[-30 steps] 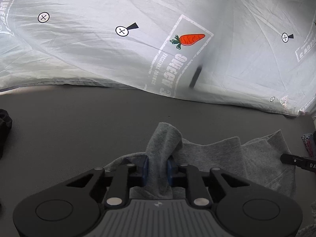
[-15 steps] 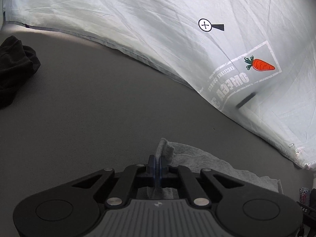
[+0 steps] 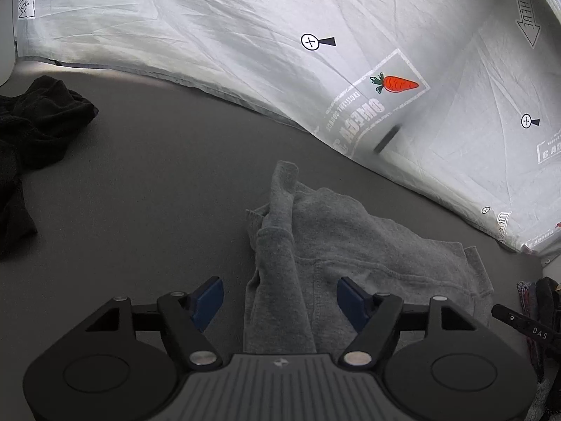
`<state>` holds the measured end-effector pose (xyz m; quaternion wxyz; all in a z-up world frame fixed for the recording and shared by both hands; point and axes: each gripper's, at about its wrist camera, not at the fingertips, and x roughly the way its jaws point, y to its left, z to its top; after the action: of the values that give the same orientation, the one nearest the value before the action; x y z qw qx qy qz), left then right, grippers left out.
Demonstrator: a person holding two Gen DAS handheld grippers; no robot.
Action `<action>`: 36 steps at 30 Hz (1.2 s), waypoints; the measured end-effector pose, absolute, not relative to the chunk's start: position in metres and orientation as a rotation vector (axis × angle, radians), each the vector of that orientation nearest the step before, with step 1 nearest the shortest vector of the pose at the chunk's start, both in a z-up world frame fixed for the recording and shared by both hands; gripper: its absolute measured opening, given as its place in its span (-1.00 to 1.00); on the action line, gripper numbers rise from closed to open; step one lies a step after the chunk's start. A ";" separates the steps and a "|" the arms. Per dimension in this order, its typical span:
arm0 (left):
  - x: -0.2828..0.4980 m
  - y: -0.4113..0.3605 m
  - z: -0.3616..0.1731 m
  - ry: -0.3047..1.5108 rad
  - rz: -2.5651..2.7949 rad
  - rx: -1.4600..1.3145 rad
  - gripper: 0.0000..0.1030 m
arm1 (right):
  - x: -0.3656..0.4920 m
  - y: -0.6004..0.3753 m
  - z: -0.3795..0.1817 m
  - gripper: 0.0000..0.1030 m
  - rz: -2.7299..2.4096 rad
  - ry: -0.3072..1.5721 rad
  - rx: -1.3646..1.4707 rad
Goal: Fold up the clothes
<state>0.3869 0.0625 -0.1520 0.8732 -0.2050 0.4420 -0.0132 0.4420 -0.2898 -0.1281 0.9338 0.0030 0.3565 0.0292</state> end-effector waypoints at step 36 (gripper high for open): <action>0.457 0.056 -0.190 0.897 -0.363 -0.580 -0.34 | 0.499 -0.283 -0.171 -0.50 0.337 0.906 0.416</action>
<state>0.4566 0.0560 -0.1902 0.8450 -0.2748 0.4251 -0.1722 0.4987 -0.2827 -0.1710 0.8648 0.1986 0.4322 0.1610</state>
